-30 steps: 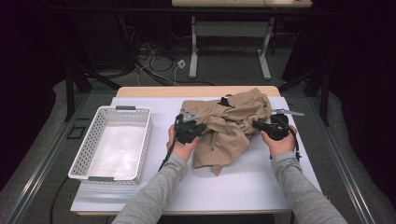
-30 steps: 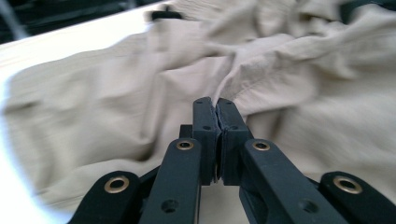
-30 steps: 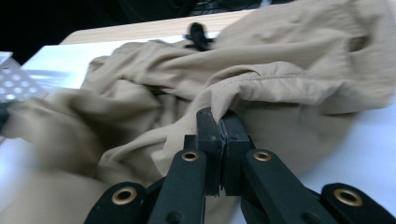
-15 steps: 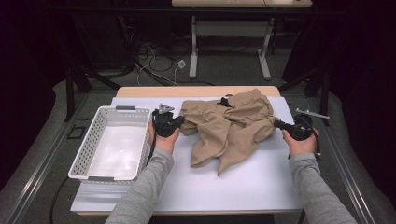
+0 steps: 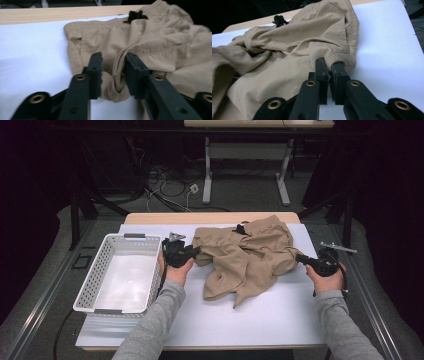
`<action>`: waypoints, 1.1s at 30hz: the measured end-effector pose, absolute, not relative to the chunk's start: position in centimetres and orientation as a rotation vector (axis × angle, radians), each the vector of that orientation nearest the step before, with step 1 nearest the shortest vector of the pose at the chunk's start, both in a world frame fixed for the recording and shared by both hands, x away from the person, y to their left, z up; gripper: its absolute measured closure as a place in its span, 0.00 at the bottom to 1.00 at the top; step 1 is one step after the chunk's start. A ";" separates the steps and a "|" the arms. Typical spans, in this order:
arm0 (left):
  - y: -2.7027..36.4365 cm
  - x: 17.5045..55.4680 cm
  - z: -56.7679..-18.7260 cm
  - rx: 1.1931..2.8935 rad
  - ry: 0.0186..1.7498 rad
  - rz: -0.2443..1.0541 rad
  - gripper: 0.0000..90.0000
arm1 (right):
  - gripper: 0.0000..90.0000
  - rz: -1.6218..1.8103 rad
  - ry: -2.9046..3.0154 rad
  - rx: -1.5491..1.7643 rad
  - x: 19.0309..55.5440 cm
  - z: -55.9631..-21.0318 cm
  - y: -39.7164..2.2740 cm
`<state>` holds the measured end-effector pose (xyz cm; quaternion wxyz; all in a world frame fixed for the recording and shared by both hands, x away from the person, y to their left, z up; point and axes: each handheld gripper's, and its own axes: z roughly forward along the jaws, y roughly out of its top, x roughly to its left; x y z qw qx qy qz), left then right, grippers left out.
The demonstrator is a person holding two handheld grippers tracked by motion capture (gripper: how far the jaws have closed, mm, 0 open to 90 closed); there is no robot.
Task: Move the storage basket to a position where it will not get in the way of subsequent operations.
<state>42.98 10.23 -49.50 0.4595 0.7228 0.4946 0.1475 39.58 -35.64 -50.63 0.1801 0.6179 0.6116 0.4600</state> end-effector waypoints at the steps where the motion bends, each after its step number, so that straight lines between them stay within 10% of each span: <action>1: 10.2 42.8 -49.3 1.782 1.219 0.349 0.66 | 0.91 1.301 1.744 1.747 39.4 -50.5 -35.7; 11: 10.4 39.9 -47.7 1.759 1.166 0.314 0.44 | 0.74 1.310 1.774 1.613 37.2 -49.5 -35.0; 33: 5.2 33.4 -51.3 1.896 0.908 0.204 0.42 | 0.65 1.365 1.852 1.511 33.1 -51.5 -32.0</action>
